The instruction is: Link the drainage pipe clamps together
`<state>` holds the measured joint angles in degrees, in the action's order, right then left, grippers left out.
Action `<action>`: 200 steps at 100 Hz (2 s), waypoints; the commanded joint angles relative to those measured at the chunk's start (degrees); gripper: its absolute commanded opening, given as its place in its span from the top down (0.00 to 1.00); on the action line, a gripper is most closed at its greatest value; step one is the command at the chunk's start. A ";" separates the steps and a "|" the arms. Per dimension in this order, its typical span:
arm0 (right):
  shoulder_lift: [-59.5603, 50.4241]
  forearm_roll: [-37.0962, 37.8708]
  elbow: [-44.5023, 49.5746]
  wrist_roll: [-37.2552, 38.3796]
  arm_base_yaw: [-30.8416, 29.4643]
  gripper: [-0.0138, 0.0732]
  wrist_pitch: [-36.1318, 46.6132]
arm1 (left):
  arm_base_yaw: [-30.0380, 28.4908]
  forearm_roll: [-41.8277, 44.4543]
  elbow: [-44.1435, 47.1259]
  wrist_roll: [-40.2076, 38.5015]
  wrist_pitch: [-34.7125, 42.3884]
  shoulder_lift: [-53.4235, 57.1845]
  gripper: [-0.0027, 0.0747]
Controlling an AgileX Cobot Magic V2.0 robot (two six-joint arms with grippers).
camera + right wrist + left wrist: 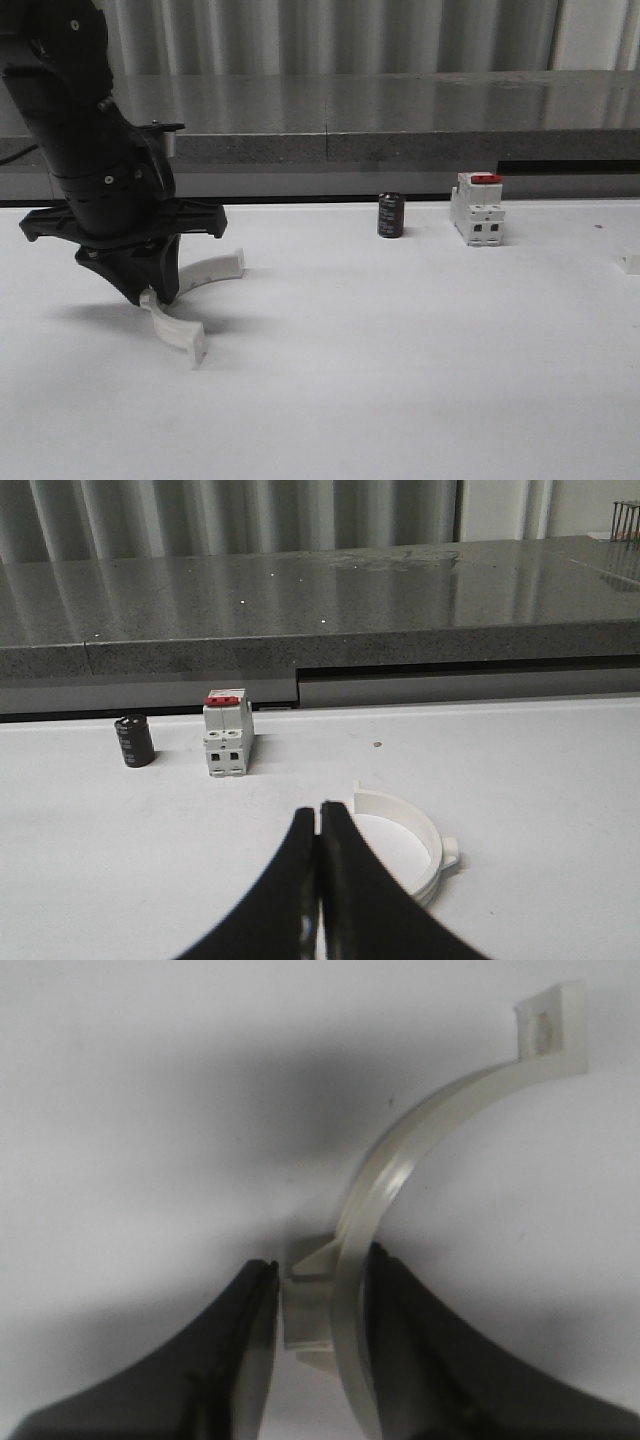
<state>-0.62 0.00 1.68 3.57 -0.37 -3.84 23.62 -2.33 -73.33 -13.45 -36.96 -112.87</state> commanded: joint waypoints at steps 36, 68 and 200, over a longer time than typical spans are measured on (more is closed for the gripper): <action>-1.07 0.00 -1.15 -0.29 -0.39 0.92 4.73 | 0.01 -0.15 -1.20 -0.50 1.42 5.82 0.33; -1.07 0.00 -1.15 -0.29 -0.39 0.92 4.73 | -5.51 2.67 3.54 0.99 7.02 26.10 0.33; 9.55 -2.70 -21.78 0.56 -0.39 0.92 -14.40 | -17.18 5.09 48.04 2.89 9.21 97.47 0.99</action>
<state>2.98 -2.06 -11.08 3.88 -0.37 -12.02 6.56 2.56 -23.97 -10.47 -32.23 -14.95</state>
